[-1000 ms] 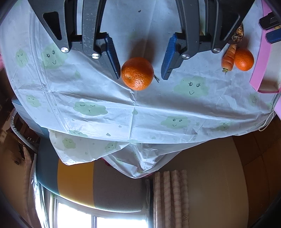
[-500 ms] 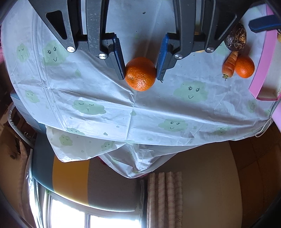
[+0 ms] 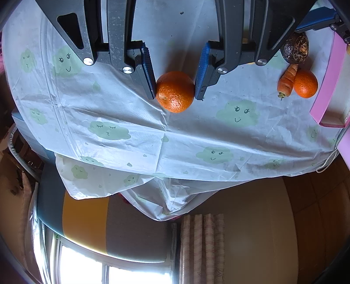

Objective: Organize fruits
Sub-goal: 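Grasp the dark wrinkled date with the left tool while the right tool holds the orange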

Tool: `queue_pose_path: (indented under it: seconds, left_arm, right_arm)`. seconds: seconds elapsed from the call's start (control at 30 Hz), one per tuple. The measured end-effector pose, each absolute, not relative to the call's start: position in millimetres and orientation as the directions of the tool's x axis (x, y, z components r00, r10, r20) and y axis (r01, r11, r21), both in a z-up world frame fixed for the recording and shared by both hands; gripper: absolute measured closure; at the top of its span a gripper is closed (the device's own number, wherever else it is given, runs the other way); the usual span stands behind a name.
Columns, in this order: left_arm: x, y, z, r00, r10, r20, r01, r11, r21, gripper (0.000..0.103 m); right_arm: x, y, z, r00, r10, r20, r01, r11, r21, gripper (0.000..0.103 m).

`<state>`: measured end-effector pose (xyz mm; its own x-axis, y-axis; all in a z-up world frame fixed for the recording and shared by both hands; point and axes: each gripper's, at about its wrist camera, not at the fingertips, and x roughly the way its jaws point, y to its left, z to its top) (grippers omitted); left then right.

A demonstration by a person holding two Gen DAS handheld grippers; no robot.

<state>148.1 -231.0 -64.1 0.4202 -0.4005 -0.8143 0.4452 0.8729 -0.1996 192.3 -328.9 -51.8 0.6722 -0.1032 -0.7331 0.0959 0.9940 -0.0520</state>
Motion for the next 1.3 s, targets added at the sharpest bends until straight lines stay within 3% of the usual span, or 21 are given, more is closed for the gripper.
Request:
queue_pose_path:
  seconds: [0.13, 0.2, 1.3]
  left_arm:
    - [147.4, -229.0, -62.8, 0.422, -0.413, -0.807, 0.454, 0.867, -0.206, 0.074]
    - [145.4, -228.0, -60.5, 0.431, -0.411, -0.803, 0.458, 0.867, -0.198, 0.082]
    - [126.0, -193.8, -57.1, 0.443, -0.411, -0.797, 0.426, 0.878, -0.216, 0.083]
  right_arm:
    - [192.1, -328.4, -51.3, 0.670, -0.103, -0.735, 0.095, 0.994, -0.052, 0.067]
    - [191.0, -327.6, -49.7, 0.670, -0.096, -0.737, 0.091, 0.995, -0.046, 0.067]
    - [112.4, -300.0, -44.6, 0.648, -0.060, -0.759, 0.098, 0.995, 0.005, 0.068]
